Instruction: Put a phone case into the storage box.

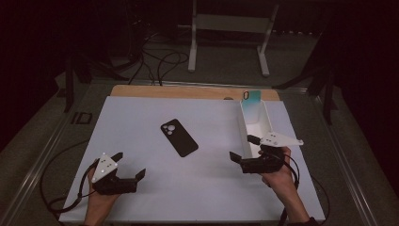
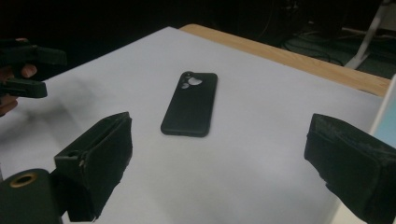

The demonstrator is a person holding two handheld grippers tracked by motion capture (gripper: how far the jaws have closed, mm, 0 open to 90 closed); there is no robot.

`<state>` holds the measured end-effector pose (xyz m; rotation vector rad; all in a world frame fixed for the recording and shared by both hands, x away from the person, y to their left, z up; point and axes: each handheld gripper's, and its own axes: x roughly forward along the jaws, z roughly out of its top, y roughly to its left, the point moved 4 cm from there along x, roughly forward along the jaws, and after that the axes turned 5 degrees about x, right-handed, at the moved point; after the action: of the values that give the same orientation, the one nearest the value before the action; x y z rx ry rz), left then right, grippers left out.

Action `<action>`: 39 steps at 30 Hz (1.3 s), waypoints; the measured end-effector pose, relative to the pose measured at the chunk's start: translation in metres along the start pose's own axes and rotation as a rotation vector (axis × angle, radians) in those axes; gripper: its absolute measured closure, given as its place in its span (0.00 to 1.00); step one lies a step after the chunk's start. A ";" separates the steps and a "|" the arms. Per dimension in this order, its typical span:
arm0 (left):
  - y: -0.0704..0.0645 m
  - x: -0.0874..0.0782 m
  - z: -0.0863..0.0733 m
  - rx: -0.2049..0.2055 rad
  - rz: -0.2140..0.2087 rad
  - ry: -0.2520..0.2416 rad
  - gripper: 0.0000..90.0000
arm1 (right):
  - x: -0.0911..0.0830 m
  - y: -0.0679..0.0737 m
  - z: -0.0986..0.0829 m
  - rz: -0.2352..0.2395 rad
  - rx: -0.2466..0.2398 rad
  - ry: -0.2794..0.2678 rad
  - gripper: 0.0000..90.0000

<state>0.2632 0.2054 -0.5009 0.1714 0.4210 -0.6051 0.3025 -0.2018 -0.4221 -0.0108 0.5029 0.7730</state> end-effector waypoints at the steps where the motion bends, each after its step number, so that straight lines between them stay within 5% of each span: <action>1: 0.000 0.000 0.000 0.001 0.002 0.003 0.00 | 0.005 0.003 0.005 -0.006 -0.010 0.021 0.09; 12: 0.000 0.000 0.000 0.003 0.000 0.004 0.00 | 0.026 0.012 0.023 0.016 -0.028 0.043 0.09; 23: 0.000 0.000 -0.001 0.004 -0.002 0.006 0.00 | 0.056 0.015 0.033 -0.021 -0.041 0.157 0.09; 39: 0.000 0.000 -0.001 0.007 -0.003 0.005 0.00 | 0.094 0.032 0.046 -0.009 -0.070 0.225 0.09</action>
<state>0.2631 0.2054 -0.5017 0.1787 0.4245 -0.6095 0.3571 -0.1072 -0.4173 -0.1664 0.6888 0.7839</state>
